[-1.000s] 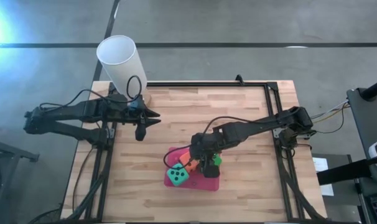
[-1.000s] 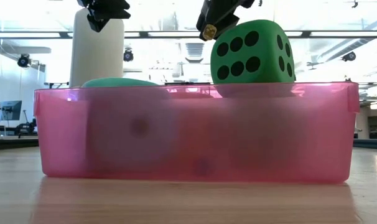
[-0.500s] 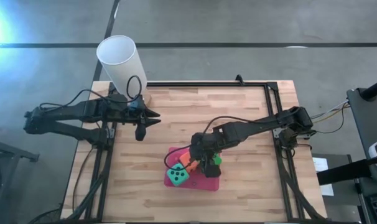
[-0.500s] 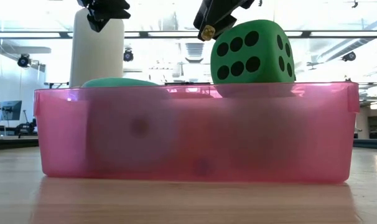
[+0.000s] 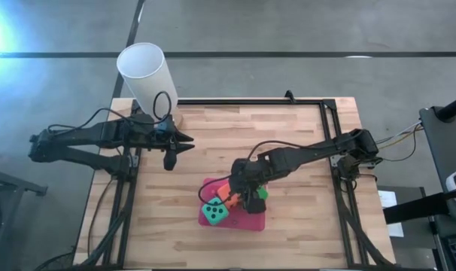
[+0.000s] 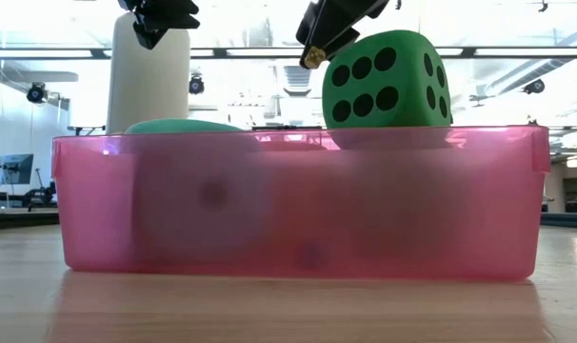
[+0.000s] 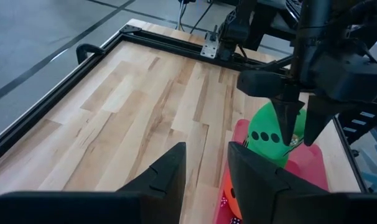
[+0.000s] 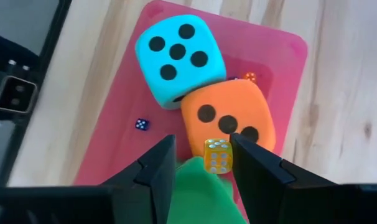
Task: Pick & Place Dice
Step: Put the small yellow dice into the pink bin, then adjust the pink bin
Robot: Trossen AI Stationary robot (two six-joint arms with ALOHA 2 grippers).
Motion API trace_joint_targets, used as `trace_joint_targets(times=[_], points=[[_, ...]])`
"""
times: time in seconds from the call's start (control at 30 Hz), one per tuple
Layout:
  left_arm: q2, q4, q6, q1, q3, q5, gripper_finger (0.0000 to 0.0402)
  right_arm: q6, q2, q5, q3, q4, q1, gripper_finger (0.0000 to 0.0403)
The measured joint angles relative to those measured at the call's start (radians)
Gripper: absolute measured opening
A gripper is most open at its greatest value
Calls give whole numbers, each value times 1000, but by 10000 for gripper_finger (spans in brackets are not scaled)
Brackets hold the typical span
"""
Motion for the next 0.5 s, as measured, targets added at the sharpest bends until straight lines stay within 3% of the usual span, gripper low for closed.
trace_joint_targets(times=[0.13,0.5], points=[[0,0,0,0,0,0,127,34,0,-50,0,0,0,136],[0,0,1,0,0,3,125,45,0,-52,3,-68,1,130]])
